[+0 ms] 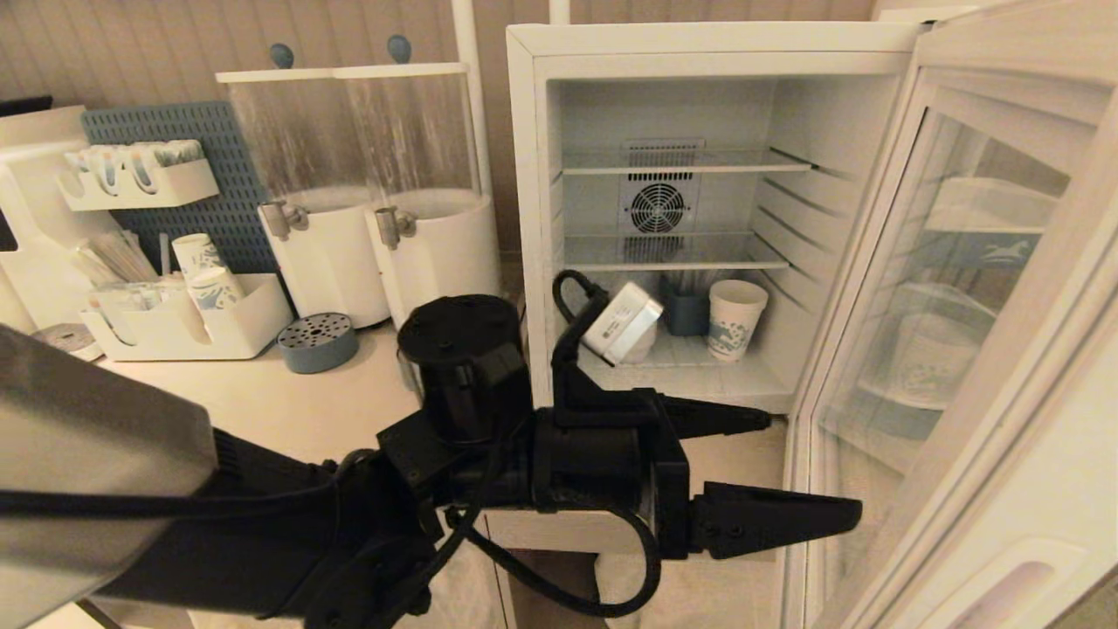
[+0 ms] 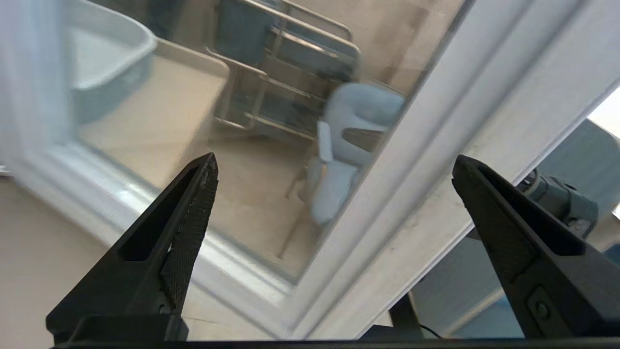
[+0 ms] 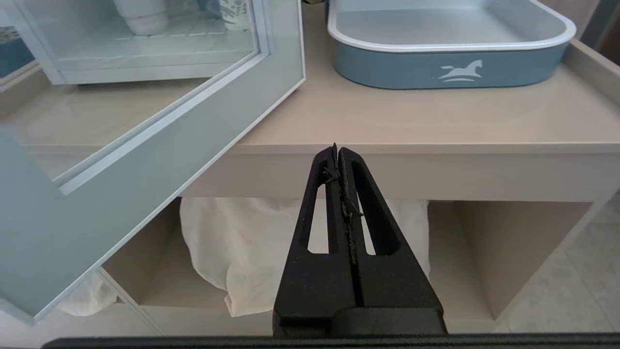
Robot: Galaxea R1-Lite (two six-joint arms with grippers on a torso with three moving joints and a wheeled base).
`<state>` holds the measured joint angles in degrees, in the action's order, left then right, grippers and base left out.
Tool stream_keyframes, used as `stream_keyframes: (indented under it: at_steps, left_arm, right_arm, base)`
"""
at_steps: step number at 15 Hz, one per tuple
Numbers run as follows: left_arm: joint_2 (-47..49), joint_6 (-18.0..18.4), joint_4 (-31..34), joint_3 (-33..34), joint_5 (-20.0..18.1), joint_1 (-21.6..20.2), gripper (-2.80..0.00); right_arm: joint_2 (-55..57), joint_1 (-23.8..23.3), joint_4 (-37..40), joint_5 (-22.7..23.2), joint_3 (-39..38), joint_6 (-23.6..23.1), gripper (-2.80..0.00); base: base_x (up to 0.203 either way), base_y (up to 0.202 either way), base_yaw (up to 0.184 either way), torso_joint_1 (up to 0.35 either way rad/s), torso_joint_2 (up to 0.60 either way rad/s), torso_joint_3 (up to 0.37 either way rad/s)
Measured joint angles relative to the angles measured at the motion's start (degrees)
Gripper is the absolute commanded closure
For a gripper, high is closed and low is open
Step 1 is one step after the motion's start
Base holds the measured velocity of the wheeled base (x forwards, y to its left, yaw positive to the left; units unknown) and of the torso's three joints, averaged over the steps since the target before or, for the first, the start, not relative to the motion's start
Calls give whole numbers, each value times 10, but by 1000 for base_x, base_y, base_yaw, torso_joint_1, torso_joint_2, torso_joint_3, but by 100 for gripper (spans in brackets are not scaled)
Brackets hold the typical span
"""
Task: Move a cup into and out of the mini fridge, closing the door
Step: Open the freezer door, then take the ceramic cup out of the freezer
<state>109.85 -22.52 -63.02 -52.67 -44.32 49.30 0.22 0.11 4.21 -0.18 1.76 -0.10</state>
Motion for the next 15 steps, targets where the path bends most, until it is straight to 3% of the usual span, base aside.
stream_keyframes:
  at_steps: [6, 8, 9, 12, 15]
  left_arm:
    - [-70, -1, 11, 53, -3, 113, -280]
    - [-89, -1, 15, 60, -1, 121, -280]
    - [-86, -1, 18, 58, 0, 104, -280]
    - [-50, 0, 48, 13, 1, 3, -280]
    - [-25, 2, 184, -100, 14, -94, -280]
  right_arm:
    - [0, 0, 0, 0, 0, 0, 0]
    - [0, 0, 0, 0, 0, 0, 0]
    - [0, 0, 0, 0, 0, 0, 0]
    - [0, 0, 0, 0, 0, 0, 0]
    - [0, 0, 0, 0, 0, 0, 0]
  base:
    - [0, 0, 0, 0, 0, 0]
    - [0, 0, 0, 0, 0, 0]
    - [0, 0, 0, 0, 0, 0]
    - [0, 0, 0, 0, 0, 0]
    - [0, 0, 0, 0, 0, 0]
